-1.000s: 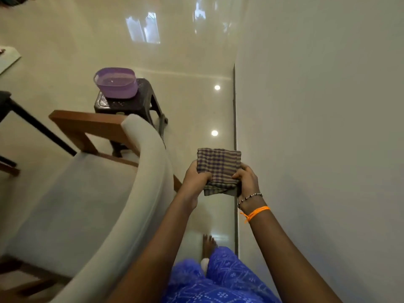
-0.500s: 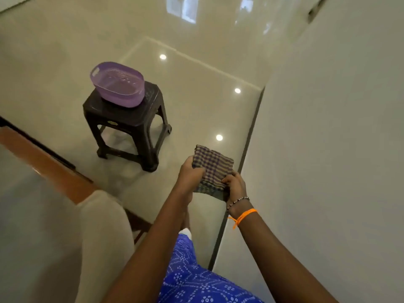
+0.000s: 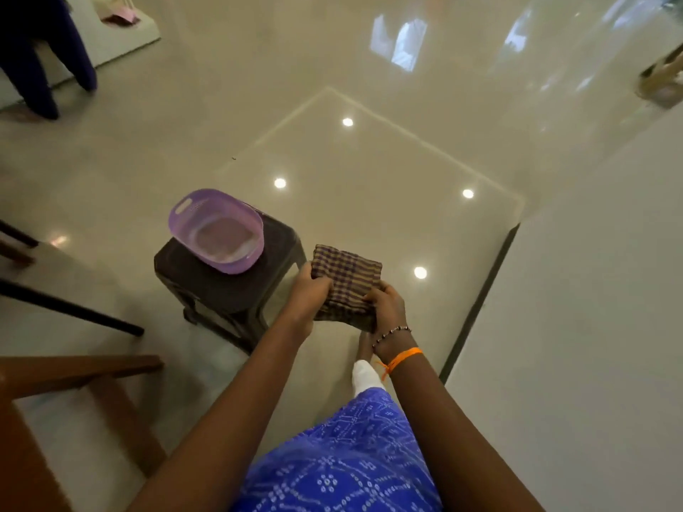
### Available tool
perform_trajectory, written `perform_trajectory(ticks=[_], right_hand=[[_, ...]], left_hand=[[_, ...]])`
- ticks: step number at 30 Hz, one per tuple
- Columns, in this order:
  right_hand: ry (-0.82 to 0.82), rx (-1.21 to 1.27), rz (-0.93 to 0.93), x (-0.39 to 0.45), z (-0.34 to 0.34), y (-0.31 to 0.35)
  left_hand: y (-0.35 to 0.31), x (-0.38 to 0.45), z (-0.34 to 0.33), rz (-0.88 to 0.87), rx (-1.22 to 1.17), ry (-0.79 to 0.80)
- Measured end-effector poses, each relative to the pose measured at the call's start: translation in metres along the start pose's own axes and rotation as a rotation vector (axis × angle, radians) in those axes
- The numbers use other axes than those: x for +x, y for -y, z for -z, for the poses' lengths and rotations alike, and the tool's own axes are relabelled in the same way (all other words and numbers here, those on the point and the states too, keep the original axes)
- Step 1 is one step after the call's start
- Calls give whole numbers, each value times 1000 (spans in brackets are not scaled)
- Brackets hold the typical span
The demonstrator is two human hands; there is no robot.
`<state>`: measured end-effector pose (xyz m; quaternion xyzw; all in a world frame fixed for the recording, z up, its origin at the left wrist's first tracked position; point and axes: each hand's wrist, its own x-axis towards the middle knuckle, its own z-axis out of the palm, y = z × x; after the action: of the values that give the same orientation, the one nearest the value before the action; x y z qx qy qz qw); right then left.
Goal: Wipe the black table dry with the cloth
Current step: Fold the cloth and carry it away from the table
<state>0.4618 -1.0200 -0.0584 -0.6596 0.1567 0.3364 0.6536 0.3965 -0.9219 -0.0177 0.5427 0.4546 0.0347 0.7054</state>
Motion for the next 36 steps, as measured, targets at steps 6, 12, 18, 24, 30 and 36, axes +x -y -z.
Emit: perform_trajectory(ticks=[6,12,18,24,30,36], right_hand=[[197,-201,-16,120,-31,123],[341,-302,-44,210,-86,198],[498,-388,-45,286,-180,247],[621,-572,-95,359,-307,295],[747,-701,-118,401,-439,316],[927,-893,-137,406,-556,288]], left_hand=[[-92,106,-47,6,-79,-107],[-148,186,-54,-17,-162,-194],[-205,286,-22,26,-303,-381],[-277,381,41,62,-401,-468],[-335,428,126,73,-450,-598],[-343,449,202,117,-669,-811]])
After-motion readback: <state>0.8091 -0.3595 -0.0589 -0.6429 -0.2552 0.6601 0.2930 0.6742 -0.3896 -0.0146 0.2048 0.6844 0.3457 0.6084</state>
